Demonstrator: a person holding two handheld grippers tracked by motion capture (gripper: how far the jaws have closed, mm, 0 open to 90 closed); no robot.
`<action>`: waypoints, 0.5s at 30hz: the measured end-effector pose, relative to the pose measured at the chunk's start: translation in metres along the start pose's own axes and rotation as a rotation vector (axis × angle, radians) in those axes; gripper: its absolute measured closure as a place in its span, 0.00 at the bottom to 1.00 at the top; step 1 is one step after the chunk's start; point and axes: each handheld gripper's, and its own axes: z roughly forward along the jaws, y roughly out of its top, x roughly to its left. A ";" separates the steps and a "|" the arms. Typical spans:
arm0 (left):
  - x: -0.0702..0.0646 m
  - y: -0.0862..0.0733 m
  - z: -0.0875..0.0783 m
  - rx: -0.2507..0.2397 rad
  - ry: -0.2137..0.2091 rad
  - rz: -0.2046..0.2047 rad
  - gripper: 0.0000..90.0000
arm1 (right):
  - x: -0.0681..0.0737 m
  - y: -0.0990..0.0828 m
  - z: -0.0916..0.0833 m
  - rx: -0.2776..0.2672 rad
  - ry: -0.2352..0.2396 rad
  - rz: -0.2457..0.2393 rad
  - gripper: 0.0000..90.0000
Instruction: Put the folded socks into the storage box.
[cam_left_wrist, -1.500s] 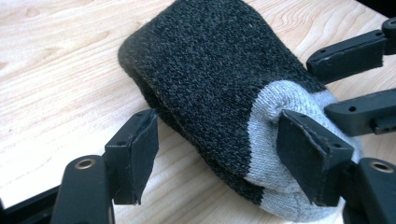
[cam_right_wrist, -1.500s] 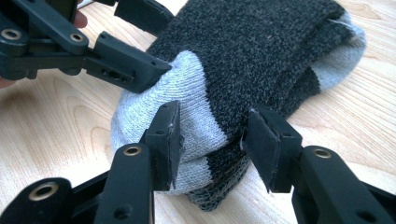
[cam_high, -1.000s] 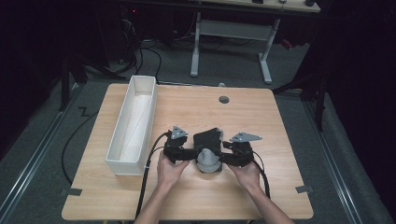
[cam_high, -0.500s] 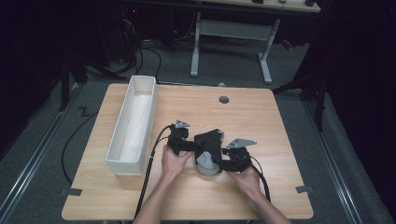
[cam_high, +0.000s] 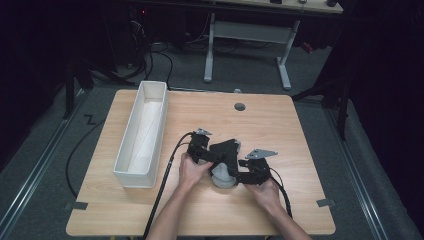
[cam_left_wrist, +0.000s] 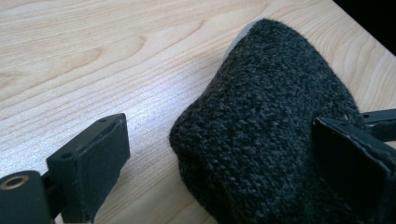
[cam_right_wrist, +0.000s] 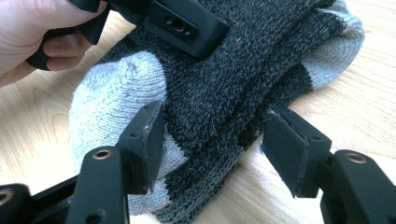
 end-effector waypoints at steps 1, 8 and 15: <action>0.000 0.000 0.000 0.005 0.000 -0.005 0.08 | -0.001 0.000 0.000 0.002 0.003 0.001 0.43; 0.004 -0.001 0.006 0.055 0.011 -0.039 0.13 | -0.002 -0.001 -0.001 0.017 0.008 0.007 0.44; 0.002 -0.003 0.006 0.068 0.025 -0.026 0.17 | -0.004 -0.002 -0.002 0.023 0.019 0.014 0.45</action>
